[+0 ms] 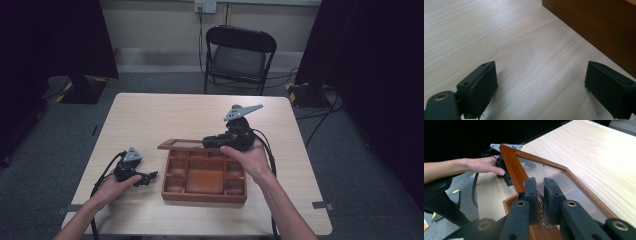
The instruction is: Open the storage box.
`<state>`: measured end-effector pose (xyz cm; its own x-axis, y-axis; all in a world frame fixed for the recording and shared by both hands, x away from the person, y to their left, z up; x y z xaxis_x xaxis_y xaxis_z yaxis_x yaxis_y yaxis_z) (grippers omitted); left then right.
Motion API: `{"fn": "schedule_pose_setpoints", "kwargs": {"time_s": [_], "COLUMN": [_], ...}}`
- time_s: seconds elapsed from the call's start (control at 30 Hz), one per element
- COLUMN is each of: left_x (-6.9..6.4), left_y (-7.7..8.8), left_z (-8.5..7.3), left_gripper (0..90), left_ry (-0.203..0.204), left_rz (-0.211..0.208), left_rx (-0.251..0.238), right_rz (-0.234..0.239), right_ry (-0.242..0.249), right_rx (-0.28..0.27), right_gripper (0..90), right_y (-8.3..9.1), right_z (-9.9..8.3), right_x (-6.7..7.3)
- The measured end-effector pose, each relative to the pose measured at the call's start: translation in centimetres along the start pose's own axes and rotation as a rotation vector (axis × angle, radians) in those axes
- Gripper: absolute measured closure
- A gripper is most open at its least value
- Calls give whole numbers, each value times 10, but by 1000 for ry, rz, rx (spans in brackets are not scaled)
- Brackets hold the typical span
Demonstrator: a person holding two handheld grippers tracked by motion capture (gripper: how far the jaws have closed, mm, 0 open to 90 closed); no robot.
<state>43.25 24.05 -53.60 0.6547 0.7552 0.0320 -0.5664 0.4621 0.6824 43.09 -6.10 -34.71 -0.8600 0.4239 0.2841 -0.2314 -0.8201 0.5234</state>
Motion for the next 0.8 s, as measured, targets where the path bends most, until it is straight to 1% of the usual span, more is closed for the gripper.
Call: {"fn": "schedule_pose_setpoints", "kwargs": {"time_s": [0.23,0.5,0.7,0.8], "left_x": [0,0,0,0], "left_y": [0,0,0,0], "left_z": [0,0,0,0], "left_gripper": [102,102,102,102], "left_ry": [-1,0,0,-1], "left_rz": [0,0,0,0], "left_rx": [0,0,0,0], "right_rz": [4,0,-11,-16], "right_ry": [-3,2,7,4], "right_rx": [-16,-22,-29,-44], "right_gripper": [824,824,825,829], "right_y": [0,1,2,2], "right_z": [1,3,5,7], "right_x": [-2,-3,-3,-4]}}
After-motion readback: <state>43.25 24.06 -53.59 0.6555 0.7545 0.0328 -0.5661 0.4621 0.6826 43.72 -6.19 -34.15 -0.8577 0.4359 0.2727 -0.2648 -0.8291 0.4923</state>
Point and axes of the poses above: each handheld gripper's, and its own axes: y roughly backward along the jaws, z roughly out of its top, x roughly to its left, the point moved 5 cm from there along -y, roughly forward along the jaws, and after that the axes turned 2 degrees about -y, right-handed, at the moved point
